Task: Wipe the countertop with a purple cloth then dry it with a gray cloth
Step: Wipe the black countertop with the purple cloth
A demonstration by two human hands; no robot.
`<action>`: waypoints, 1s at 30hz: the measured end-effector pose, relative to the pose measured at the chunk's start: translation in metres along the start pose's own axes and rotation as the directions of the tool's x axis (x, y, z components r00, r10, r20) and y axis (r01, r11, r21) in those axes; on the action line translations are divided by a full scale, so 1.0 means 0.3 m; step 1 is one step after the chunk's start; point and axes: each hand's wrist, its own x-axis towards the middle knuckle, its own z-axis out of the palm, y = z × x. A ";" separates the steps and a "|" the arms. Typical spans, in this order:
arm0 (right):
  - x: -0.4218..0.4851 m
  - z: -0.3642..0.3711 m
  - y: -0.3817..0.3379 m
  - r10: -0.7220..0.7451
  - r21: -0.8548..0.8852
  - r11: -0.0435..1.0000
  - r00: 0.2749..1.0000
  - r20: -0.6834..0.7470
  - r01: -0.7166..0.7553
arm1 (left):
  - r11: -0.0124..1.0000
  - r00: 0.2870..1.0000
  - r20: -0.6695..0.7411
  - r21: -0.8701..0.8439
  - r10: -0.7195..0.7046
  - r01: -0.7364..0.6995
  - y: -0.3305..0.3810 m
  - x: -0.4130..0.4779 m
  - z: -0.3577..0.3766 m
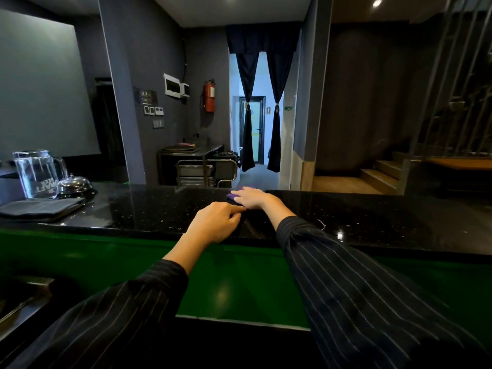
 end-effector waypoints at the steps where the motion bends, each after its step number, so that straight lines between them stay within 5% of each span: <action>1: -0.042 -0.004 0.016 -0.010 0.017 1.000 1.000 -0.005 0.010 | 1.000 1.000 0.011 0.004 0.015 -0.015 -0.002 -0.003 0.000; 7: -0.435 -0.050 0.265 0.252 0.140 0.962 0.961 -0.115 -0.235 | 0.998 0.992 0.127 0.056 -0.021 0.014 0.027 -0.025 -0.020; 13: -0.612 -0.023 0.276 0.678 0.161 0.734 0.703 -0.212 -0.660 | 0.999 0.967 0.256 0.039 -0.003 -0.007 0.199 -0.052 0.002; 16: -0.656 0.007 0.144 0.575 0.167 0.818 0.779 -0.251 -0.550 | 1.000 0.968 0.250 0.001 0.021 -0.022 0.271 -0.057 0.028; 19: -0.699 0.039 0.122 0.238 0.142 0.968 0.937 -0.254 -0.207 | 0.999 0.979 0.203 0.031 0.029 -0.036 0.267 -0.063 0.040; 22: -0.773 0.023 0.235 0.105 0.228 0.972 0.967 -0.231 -0.051 | 0.997 0.979 0.197 0.052 0.048 -0.060 0.237 -0.061 0.053; 26: -0.801 -0.004 0.441 0.402 0.261 0.902 0.891 -0.211 -0.345 | 0.996 0.975 0.214 0.058 0.061 -0.075 0.232 -0.057 0.060; 30: -0.742 0.002 0.379 0.678 0.289 0.734 0.688 -0.260 -0.614 | 0.996 0.979 0.197 0.061 0.057 -0.070 0.228 -0.060 0.070</action>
